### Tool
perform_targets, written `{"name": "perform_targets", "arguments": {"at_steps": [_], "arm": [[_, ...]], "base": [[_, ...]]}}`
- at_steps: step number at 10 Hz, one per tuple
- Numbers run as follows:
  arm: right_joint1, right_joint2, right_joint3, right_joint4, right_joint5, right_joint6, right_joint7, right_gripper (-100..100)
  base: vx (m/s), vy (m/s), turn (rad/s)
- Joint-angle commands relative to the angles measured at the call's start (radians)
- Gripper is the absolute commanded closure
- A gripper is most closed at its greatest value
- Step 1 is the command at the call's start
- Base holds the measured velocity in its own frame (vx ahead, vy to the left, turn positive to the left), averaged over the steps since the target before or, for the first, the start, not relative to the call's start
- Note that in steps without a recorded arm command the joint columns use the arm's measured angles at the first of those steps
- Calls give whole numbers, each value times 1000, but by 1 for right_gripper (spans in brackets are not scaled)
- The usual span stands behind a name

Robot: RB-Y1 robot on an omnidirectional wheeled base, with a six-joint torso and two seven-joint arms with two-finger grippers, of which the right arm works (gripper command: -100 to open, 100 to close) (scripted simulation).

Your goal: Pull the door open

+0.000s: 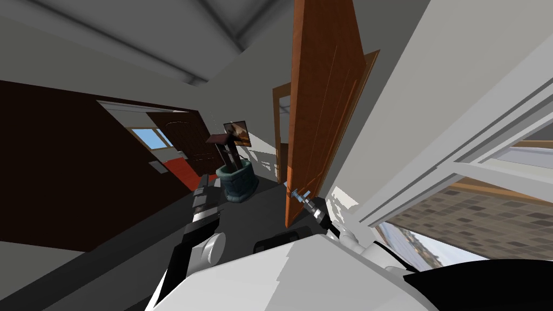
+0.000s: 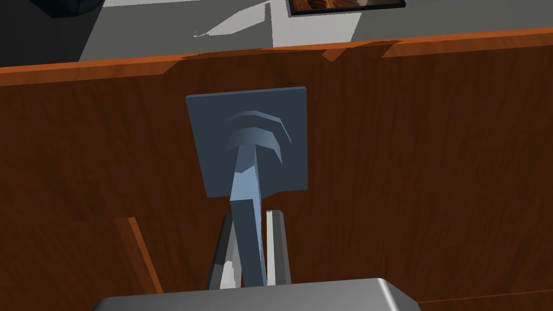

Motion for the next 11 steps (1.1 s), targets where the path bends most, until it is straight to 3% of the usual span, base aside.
{"name": "perform_targets", "arguments": {"at_steps": [1, 2, 3, 6, 8, 11], "arm": [[-1, 0, 0, -1, 0, -2, 0, 100], [-1, 0, 0, -1, 0, -2, 0, 100], [1, 8, 1, 16, 2, -31, 13, 100], [5, 14, 3, 36, 6, -68, 26, 100], [10, 20, 5, 61, 13, -114, 40, 100], [11, 20, 5, 66, 14, -123, 43, 100]], "base": [[0, 0, 0], [0, 0, 0], [9, 11, -6], [15, 8, -8], [7, 6, 6], [0, 0, 0]]}}
